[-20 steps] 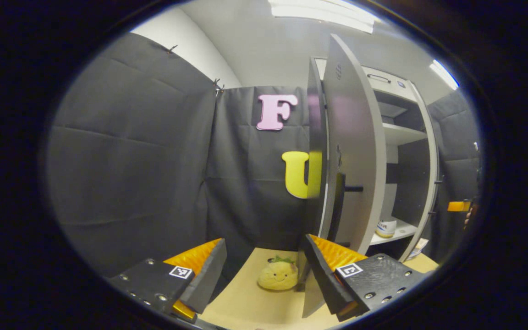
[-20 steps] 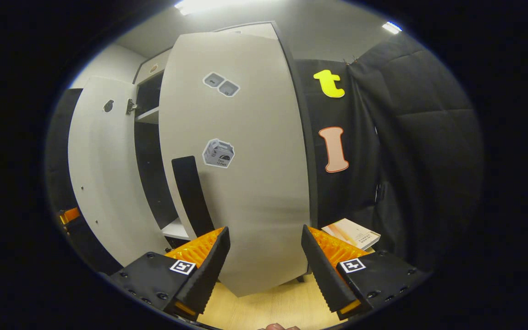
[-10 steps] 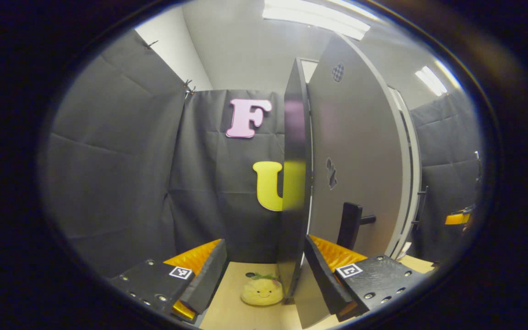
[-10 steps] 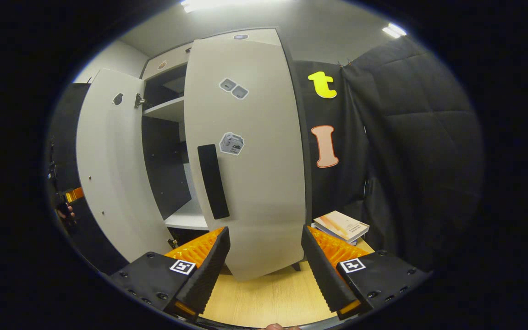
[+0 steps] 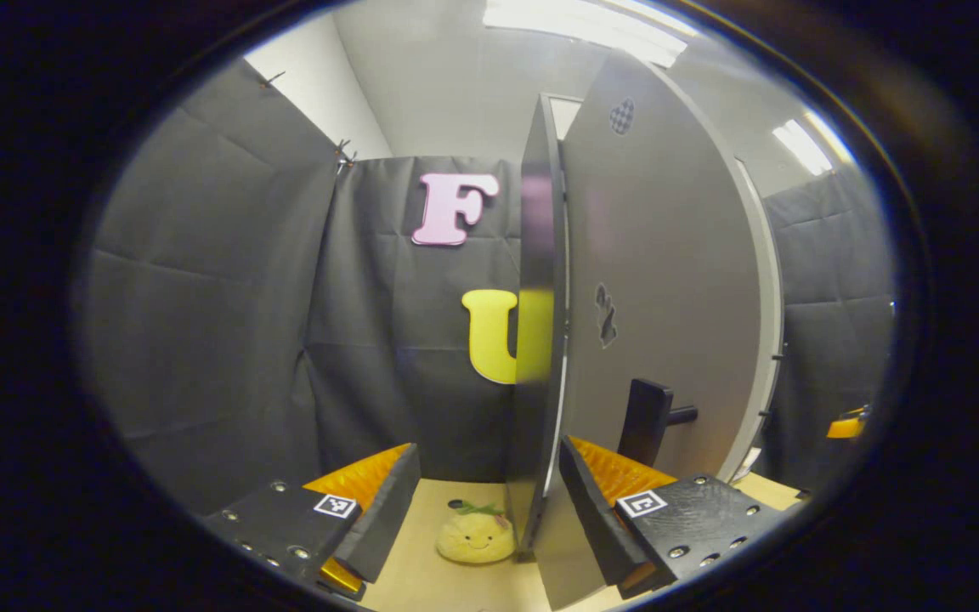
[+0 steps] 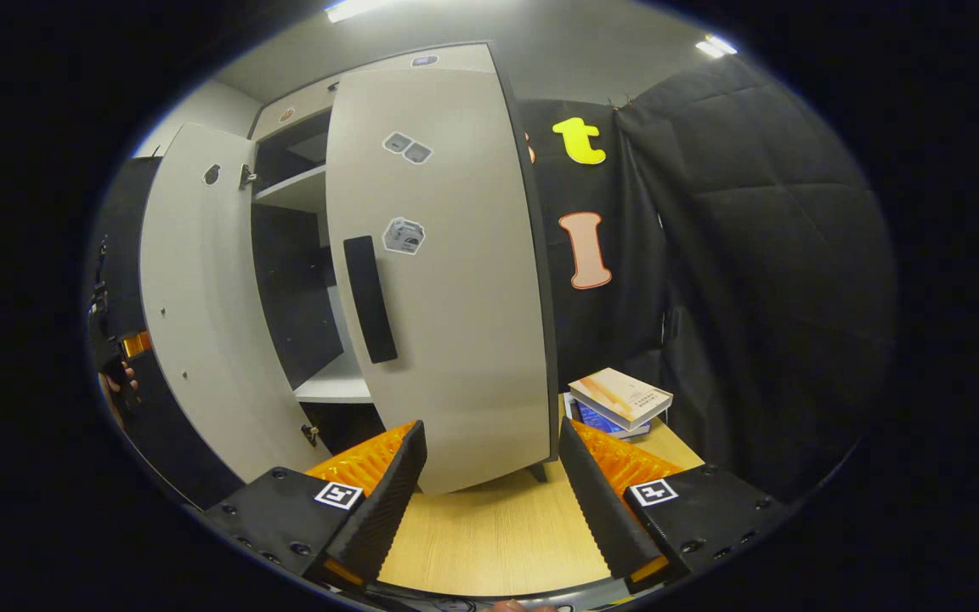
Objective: Grab one shoe with the right hand and put it into the shoe cabinet, grab the other shoe with the left hand and put it into the shoe cabinet; then close the right door with the right hand and the left door with the left hand.
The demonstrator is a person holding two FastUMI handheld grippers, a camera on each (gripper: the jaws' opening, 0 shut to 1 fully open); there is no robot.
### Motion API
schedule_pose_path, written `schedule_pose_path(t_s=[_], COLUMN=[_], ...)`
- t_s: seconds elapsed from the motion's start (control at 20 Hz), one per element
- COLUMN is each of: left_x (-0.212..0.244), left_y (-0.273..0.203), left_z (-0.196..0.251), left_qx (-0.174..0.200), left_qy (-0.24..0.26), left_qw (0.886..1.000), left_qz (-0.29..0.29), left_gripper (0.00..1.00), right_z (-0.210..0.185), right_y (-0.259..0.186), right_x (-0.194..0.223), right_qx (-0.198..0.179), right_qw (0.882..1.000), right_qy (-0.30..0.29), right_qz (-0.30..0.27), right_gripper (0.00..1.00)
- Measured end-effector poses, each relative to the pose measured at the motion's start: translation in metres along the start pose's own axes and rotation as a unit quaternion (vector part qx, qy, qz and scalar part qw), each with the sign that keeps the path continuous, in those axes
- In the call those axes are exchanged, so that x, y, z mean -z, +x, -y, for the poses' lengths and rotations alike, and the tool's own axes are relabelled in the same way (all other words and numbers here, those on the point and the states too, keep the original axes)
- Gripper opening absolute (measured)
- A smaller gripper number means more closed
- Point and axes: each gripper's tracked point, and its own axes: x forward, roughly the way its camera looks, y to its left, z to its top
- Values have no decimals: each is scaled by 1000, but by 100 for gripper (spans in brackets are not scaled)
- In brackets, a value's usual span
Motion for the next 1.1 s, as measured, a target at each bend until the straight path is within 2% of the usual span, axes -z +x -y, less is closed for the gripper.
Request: schedule_pose_path(t_s=[0.2,0.45,0.55,0.75,0.95,1.1], left_x=[0,-2,0,4,7,10], left_y=[0,2,8,39,48,45], left_z=[44,102,133,200,214,218], left_qx=[-6,-76,-77,-70,-126,-114], left_qy=[9,18,3,-71,-76,-87], left_qw=[1000,997,997,995,989,989], left_qz=[-7,-16,-11,8,26,21], left_gripper=[93,94,95,95,93,94], right_z=[35,71,79,89,89,89], right_y=[27,48,57,75,77,74], right_x=[6,2,7,19,16,10], right_qx=[2,-2,-13,-38,-70,-69], right_qw=[1000,1000,1000,999,997,994], right_qy=[20,-1,-11,-18,-40,-87], right_qz=[-8,2,-7,-22,-21,-12], right_gripper=[99,98,98,98,98,98])
